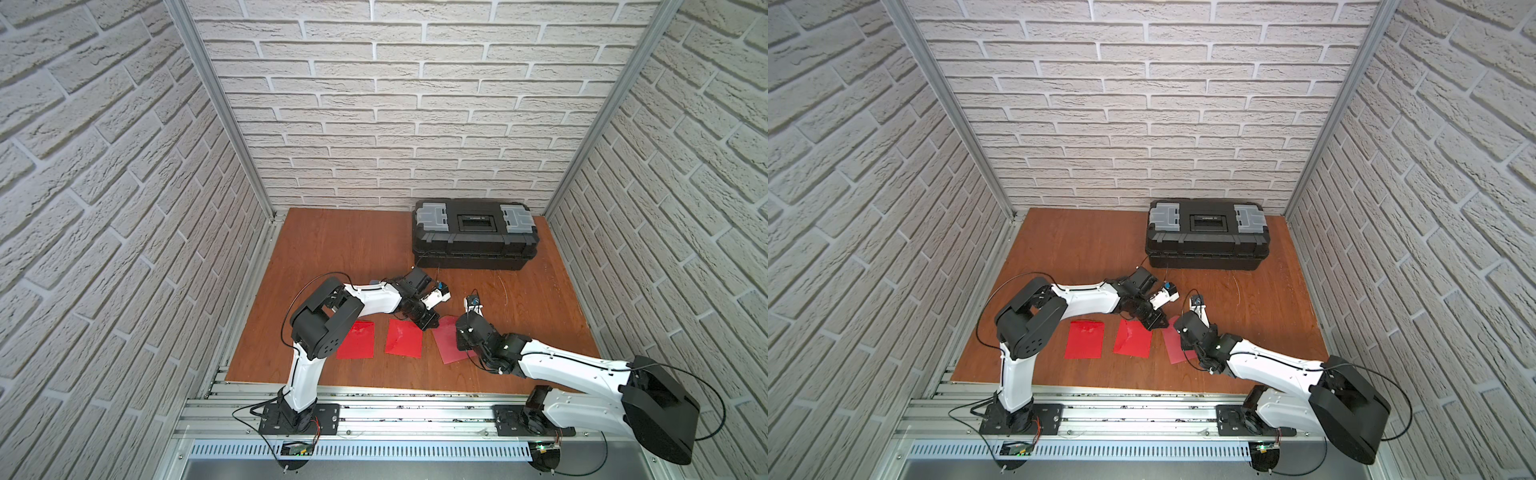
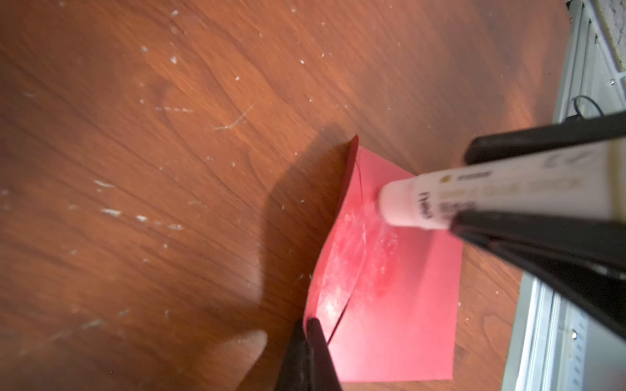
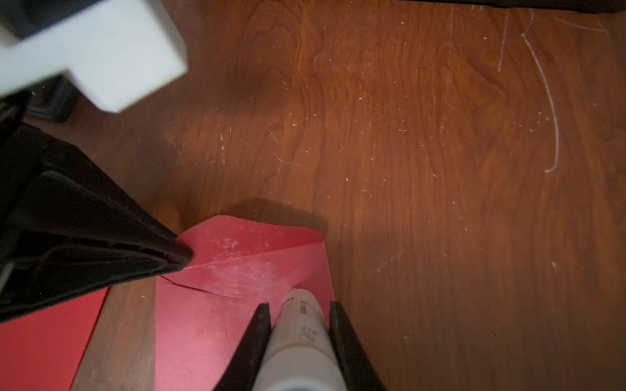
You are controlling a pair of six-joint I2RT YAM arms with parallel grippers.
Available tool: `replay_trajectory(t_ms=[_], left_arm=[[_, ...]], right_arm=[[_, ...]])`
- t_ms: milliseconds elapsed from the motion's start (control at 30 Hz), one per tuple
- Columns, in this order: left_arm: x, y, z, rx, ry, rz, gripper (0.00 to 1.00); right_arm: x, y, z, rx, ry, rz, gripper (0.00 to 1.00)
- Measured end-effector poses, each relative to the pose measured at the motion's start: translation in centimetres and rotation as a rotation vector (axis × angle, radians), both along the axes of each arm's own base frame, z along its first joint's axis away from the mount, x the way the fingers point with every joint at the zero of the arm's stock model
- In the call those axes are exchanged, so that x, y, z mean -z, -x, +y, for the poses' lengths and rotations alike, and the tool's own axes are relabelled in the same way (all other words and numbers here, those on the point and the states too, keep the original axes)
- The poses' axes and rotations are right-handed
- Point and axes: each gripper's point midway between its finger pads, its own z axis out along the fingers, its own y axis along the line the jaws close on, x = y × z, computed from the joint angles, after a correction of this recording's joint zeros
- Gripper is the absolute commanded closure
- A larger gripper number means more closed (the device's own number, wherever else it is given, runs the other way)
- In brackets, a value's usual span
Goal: Seal the envelope with a glue stick
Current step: Apply the envelope at the center of the board, then seal the envelope at the center of the board.
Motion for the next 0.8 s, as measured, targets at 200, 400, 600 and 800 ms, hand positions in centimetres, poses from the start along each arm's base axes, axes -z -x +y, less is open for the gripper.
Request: replay_trajectory(t_ms=[200,400,600,800], left_arm=[[-0.1,-0.1,0.2,-0.004,-0.030,-0.043,1.00],[-0.1,0.9,0.3,0.036,-0.119,-0.151,0.97],[0.0,2.8,0.2,0.119,-0.193,-0.234,0.73],[-0.2,2.9,0.3,0.128,-0.196,-0.237,0.66]], right_arm=[[-6.1,0.5,-1.7,0.014,-0.064,-0.140,0.97],[-10.8,0.4,-6.5,0.156,-0.102,-0.297,0.97],[-10.6,0.2,-9.9,0.259,-0.053,-0.271,0.97],[-10.7,-0.7,-9.3,0.218,-0.037,-0.220,0.97]])
